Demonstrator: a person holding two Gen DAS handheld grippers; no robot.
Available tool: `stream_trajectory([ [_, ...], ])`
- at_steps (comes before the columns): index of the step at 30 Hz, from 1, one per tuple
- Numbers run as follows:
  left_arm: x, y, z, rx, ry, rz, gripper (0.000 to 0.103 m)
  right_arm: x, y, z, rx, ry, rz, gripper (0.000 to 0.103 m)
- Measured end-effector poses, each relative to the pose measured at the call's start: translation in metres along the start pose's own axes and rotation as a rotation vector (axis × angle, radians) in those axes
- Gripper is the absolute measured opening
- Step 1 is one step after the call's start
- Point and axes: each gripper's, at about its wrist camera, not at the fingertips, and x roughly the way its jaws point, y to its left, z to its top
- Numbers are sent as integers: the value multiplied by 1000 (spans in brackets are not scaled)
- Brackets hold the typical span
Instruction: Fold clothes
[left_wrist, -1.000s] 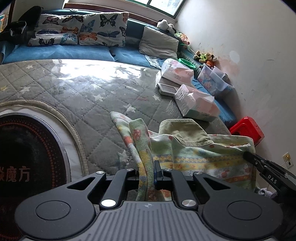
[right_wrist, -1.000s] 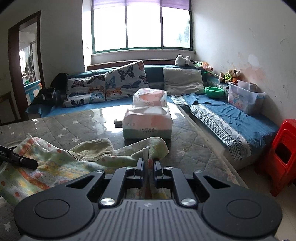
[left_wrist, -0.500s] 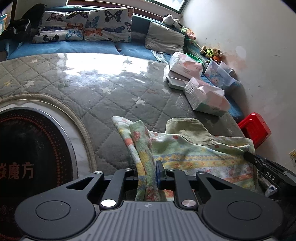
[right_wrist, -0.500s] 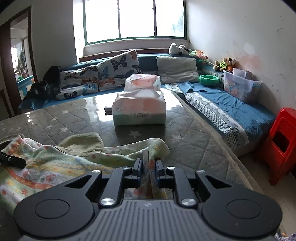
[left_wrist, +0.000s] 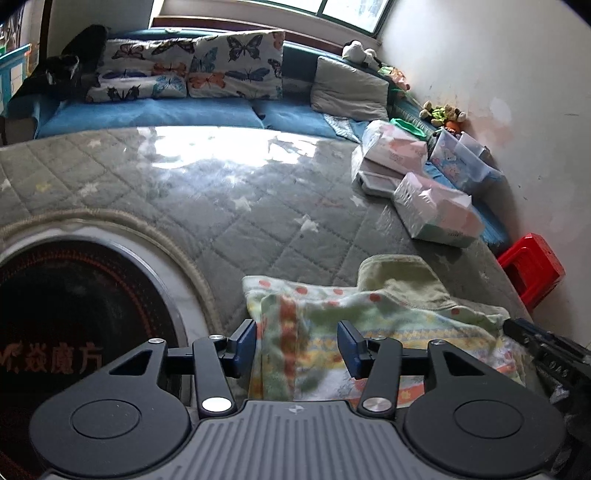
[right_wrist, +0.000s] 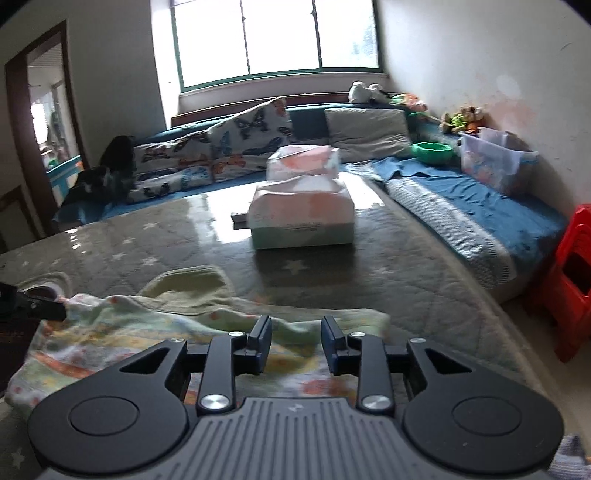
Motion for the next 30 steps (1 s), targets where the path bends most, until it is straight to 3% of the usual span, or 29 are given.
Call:
stream_trajectory([
  [2, -2, -5, 2, 15, -9, -7, 51, 5, 6, 0, -7, 13, 24, 42],
  [7, 0, -13, 4, 43, -15, -25, 51, 21, 17, -1, -14, 45, 48, 44],
  [15, -6, -1, 9, 25, -37, 23, 52, 37, 23, -2, -12, 61, 52, 61],
  [18, -7, -8, 10, 41, -42, -13, 52, 39, 26, -1, -11, 55, 42, 62],
  [23, 6, -27, 9, 54, 4, -132, 50, 36, 30, 0, -8, 32, 49, 59],
  [30, 34, -37, 8, 49, 42, -202, 35, 31, 39, 3, -27, 15, 77, 41],
])
